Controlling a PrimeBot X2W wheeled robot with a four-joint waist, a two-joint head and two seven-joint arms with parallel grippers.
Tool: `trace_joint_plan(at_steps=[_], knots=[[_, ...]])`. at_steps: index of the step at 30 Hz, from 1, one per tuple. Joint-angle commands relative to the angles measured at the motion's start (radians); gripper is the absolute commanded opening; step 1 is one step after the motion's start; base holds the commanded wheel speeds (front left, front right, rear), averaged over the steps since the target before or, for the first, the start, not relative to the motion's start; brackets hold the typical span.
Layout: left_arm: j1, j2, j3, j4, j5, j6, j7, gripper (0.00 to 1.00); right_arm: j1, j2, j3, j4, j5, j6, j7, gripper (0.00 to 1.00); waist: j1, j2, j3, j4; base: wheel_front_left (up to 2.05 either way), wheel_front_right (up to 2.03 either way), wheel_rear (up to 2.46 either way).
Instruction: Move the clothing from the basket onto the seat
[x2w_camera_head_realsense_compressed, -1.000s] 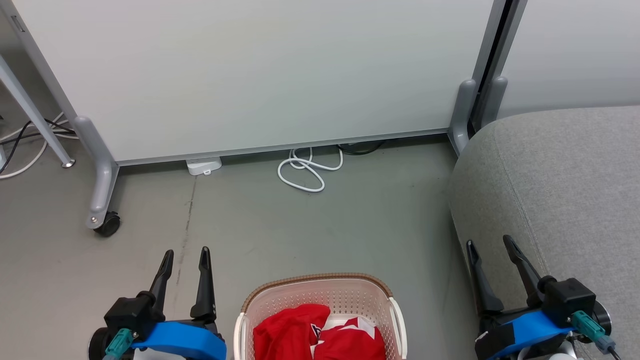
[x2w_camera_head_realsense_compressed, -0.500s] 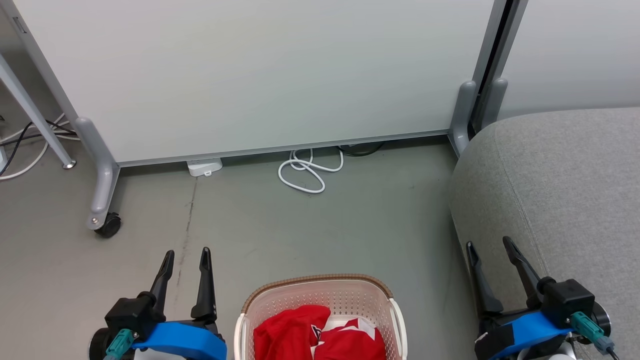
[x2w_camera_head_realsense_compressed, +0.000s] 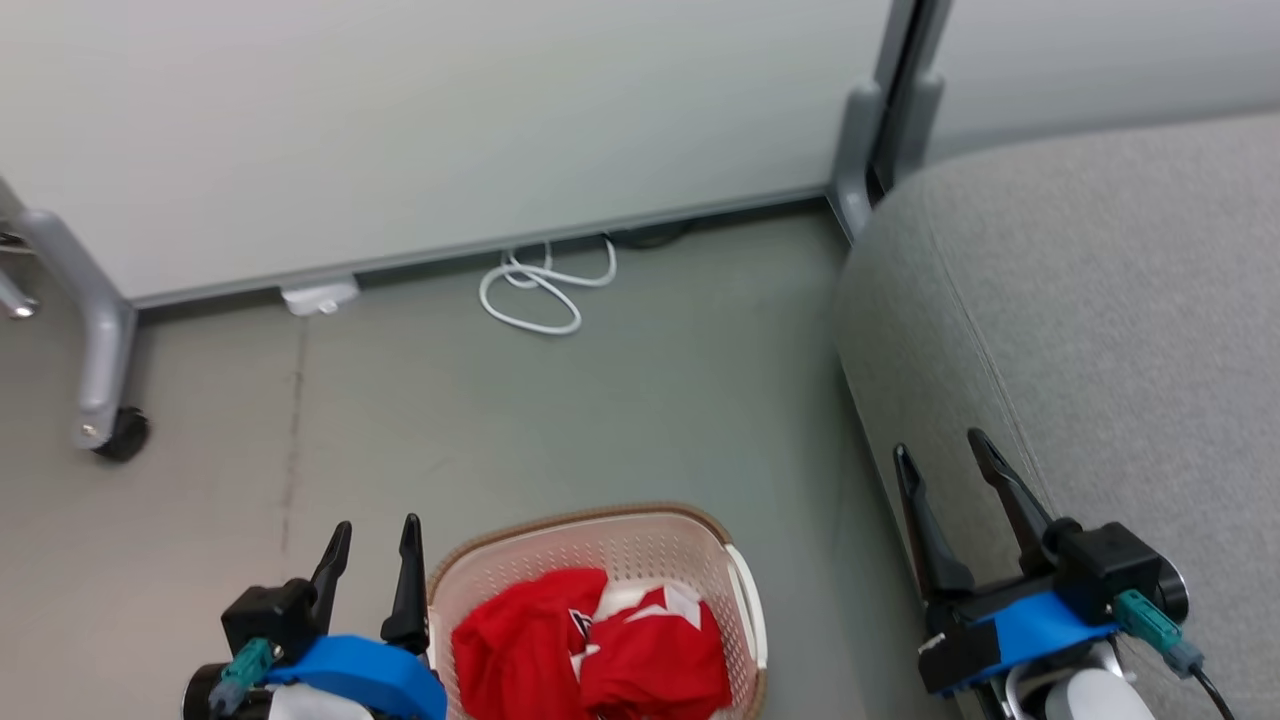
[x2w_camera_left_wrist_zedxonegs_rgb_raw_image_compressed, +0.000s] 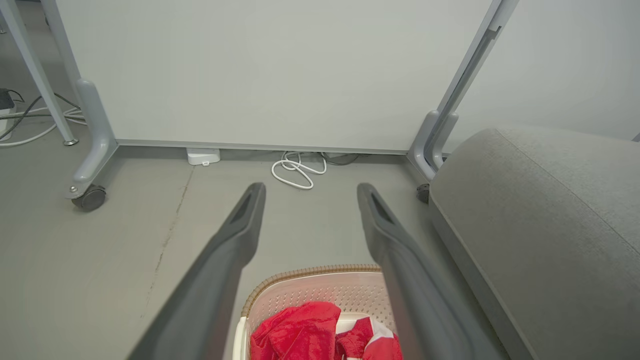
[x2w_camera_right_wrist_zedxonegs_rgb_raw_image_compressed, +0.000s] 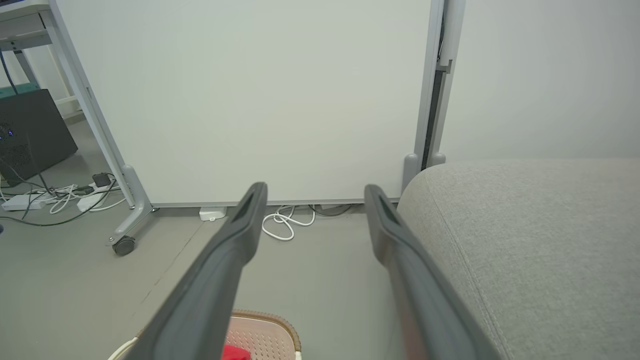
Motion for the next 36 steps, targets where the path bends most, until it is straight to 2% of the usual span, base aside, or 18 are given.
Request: trace_joint_plan(at_steps=[1,18,31,36], knots=[[-0.023,0.006,-0.004,0.006,-0.004,-0.004,0.002,1.0,-0.019,-0.004,0.0,-0.006,0.001,0.002,-0.002,1.0,0.0,0.0,0.051,-0.046,0.0,0.0,0.0],[-0.32,0.118,-0.012,0.301,-0.026,-0.003,0.073,1.0,-0.192,-0.003,0.125,-0.069,0.082,0.001,-0.018,1.0,0.0,0.0,0.471,-0.269,0.0,0.0,0.0],[-0.414,0.182,-0.01,0.465,-0.036,0.022,0.154,1.0,-0.232,-0.002,0.171,-0.142,0.187,0.001,-0.018,1.0,0.0,0.0,0.627,-0.376,0.0,0.0,0.0],[-0.438,0.202,-0.011,0.502,-0.024,0.067,0.181,1.0,-0.234,-0.002,0.183,-0.153,0.213,0.001,-0.019,1.0,0.0,0.0,0.658,-0.394,0.0,0.0,0.0]])
